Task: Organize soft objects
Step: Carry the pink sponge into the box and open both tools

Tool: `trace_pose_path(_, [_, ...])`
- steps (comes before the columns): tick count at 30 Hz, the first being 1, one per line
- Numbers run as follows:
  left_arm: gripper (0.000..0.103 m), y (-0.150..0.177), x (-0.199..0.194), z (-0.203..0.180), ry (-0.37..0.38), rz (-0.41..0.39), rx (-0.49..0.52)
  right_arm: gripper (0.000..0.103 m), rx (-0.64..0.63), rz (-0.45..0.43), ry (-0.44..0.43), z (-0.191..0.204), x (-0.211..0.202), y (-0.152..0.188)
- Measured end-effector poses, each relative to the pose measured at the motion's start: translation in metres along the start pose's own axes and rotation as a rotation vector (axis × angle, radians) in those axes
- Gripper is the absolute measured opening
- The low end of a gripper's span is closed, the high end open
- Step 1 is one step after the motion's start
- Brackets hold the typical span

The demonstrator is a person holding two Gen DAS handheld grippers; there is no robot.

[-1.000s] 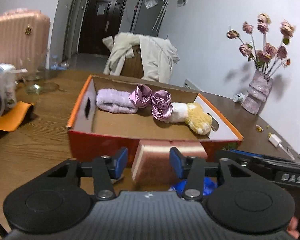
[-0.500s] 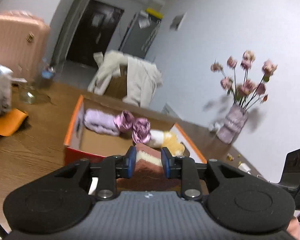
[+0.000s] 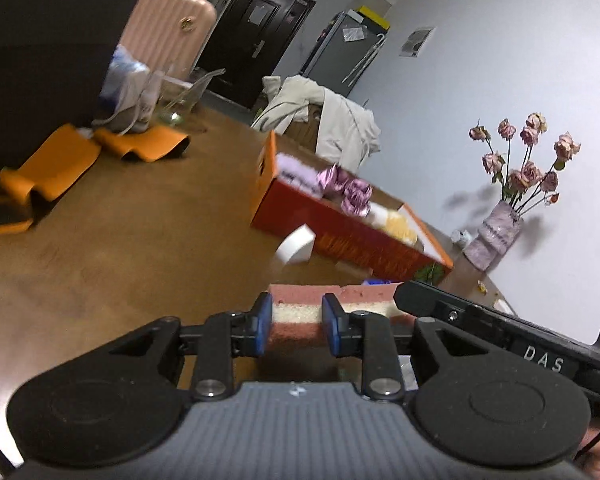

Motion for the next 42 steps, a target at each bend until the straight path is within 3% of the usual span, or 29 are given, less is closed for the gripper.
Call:
trace_pose_path(6, [0.028, 0.036, -0.019, 0.012, 0.023, 0.057, 0.005, 0.023, -0.015, 0.055, 0.043, 0.024, -0.019, 0.040])
trace_pose_path(9, [0.029, 0.049, -0.021, 0.013, 0.048, 0.083, 0.019, 0.032, -0.010, 0.079, 0.051, 0.024, -0.023, 0.059])
trace_pose_path(14, [0.043, 0.051, -0.023, 0.012, 0.076, 0.079, 0.026, 0.032, 0.084, 0.140, 0.077, 0.007, -0.009, 0.082])
trace_pose_path(17, [0.052, 0.044, -0.028, 0.012, 0.087, 0.043, 0.031, 0.032, 0.096, 0.100, 0.044, 0.008, -0.016, 0.077])
trace_pose_path(22, [0.053, 0.036, -0.013, 0.015, 0.057, 0.053, 0.017, 0.032, 0.132, 0.076, 0.014, 0.000, -0.011, 0.063])
trace_pose_path(25, [0.050, 0.036, -0.005, 0.015, 0.055, 0.076, 0.022, 0.032, 0.160, 0.095, 0.029, -0.009, 0.002, 0.062])
trace_pose_path(30, [0.037, 0.036, 0.005, 0.015, 0.057, 0.107, 0.051, 0.032, 0.217, 0.116, 0.007, -0.020, 0.018, 0.063])
trace_pose_path(35, [0.036, 0.026, 0.006, 0.009, 0.054, 0.103, 0.071, 0.029, 0.187, 0.126, 0.018, -0.017, 0.019, 0.058])
trace_pose_path(42, [0.036, -0.037, 0.020, -0.026, 0.111, 0.004, 0.127, 0.029, 0.152, -0.005, 0.022, -0.031, 0.007, -0.002])
Point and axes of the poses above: each gripper's, at about its wrist camera, not at the fingertips, and x roughly the way its jaws point, z to its left, y to its underside, the point moved 4 cm from there along x, roughly the way its jaws point, and after that the axes turned 4 degrees about -x, right-handed, at the moved point
